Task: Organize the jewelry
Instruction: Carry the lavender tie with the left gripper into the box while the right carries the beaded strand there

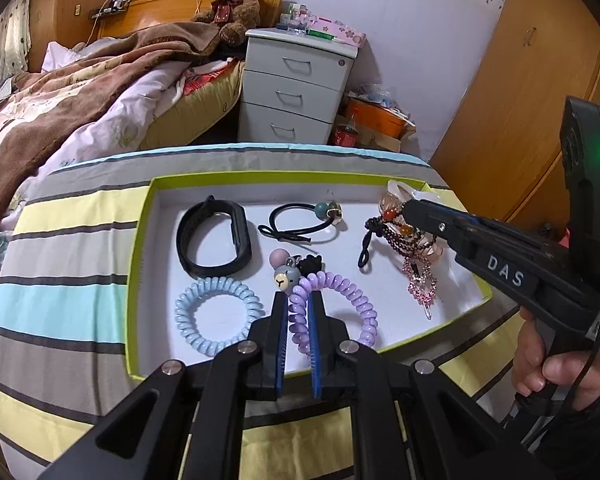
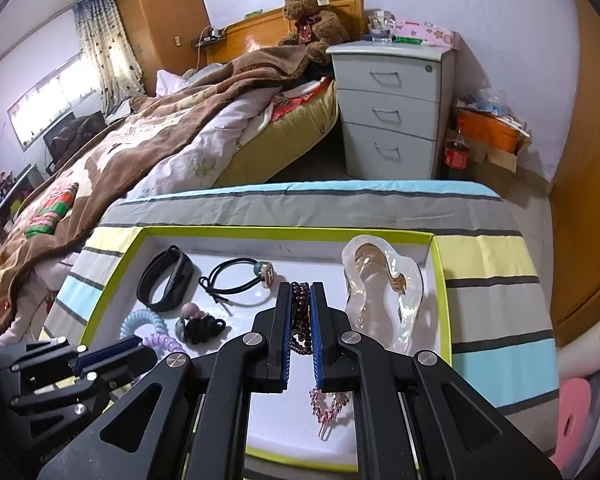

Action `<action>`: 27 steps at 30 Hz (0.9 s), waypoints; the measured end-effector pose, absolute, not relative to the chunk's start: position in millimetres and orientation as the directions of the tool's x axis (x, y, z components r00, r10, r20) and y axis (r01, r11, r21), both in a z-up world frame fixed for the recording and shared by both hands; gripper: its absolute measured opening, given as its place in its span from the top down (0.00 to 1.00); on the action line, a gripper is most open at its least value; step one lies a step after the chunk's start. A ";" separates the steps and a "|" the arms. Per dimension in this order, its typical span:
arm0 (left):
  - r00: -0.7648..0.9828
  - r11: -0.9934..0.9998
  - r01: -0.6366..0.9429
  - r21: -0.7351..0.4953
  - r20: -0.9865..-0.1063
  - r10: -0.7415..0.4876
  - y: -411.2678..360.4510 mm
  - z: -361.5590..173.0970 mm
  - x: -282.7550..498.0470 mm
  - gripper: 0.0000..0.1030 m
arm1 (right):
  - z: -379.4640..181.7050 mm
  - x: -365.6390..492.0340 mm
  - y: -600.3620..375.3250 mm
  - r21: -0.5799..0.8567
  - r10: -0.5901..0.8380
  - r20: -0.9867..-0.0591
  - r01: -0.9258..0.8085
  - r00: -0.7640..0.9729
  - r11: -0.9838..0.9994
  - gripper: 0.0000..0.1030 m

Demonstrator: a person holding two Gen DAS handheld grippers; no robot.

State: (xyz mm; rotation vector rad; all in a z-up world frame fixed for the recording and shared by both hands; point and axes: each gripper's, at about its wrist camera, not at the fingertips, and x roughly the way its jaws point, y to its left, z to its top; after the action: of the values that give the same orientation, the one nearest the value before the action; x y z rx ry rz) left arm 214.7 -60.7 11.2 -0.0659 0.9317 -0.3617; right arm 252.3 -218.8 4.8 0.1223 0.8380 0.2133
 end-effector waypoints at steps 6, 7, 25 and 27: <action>0.526 0.941 0.264 -0.212 -0.786 -0.325 -61.0 3.2 218.9 0.90 | -2.9 258.3 -215.7 0.188 0.233 -0.742 -0.138 0.629 0.972 0.92; 0.523 0.941 0.264 -0.212 -0.788 -0.324 -61.1 2.0 219.2 0.90 | -3.6 258.8 -215.7 0.185 0.229 -0.744 -0.135 0.628 0.973 0.92; 0.503 0.947 0.248 -0.204 -0.808 -0.305 -64.8 -7.8 224.0 0.90 | -10.6 261.1 -210.7 0.106 0.166 -0.766 -0.133 0.621 0.985 0.92; 0.501 0.948 0.246 -0.204 -0.810 -0.304 -65.0 -7.8 223.6 0.90 | -10.5 261.2 -210.2 0.104 0.164 -0.767 -0.132 0.621 0.986 0.92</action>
State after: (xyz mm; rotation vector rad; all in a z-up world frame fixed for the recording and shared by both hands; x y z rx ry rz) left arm 223.6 -65.0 -7.8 -0.0639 0.9923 -0.3332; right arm 261.2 -210.2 -10.5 0.0383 0.8849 0.1705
